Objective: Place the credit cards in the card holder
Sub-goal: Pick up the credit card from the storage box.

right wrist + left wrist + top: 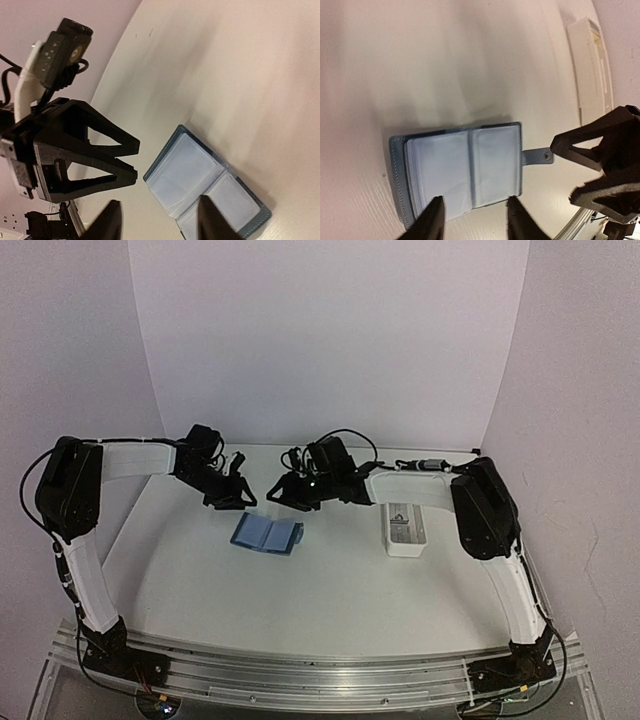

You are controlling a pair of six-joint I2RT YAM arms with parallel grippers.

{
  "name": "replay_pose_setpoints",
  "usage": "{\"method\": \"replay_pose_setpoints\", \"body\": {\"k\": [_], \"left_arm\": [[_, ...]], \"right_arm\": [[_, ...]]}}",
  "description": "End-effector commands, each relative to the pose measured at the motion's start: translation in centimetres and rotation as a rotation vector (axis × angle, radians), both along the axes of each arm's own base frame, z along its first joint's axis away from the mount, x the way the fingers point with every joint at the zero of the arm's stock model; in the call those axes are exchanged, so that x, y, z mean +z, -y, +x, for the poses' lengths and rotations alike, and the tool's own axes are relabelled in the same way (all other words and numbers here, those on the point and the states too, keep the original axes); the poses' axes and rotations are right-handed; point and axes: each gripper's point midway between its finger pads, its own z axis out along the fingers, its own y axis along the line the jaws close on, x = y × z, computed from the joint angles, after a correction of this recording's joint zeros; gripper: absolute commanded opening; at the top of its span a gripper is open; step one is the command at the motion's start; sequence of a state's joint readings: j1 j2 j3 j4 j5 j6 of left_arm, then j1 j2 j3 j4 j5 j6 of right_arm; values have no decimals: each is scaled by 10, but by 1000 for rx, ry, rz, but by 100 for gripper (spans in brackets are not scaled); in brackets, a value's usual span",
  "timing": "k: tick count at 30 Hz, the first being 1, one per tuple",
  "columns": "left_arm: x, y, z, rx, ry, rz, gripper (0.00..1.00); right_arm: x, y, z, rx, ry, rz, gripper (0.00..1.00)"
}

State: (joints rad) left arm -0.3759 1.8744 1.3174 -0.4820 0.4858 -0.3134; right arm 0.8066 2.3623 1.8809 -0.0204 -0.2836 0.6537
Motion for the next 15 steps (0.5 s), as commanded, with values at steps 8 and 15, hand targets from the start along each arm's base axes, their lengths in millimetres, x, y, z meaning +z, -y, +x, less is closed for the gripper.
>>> {"method": "replay_pose_setpoints", "body": {"k": [8,15], "left_arm": [[103,20,5,-237,275,-178,91],[130,19,4,-315,512,-202,100]], "right_arm": [[157,150,41,-14,621,-176,98],[129,258,87,27,985,-850,98]]}}
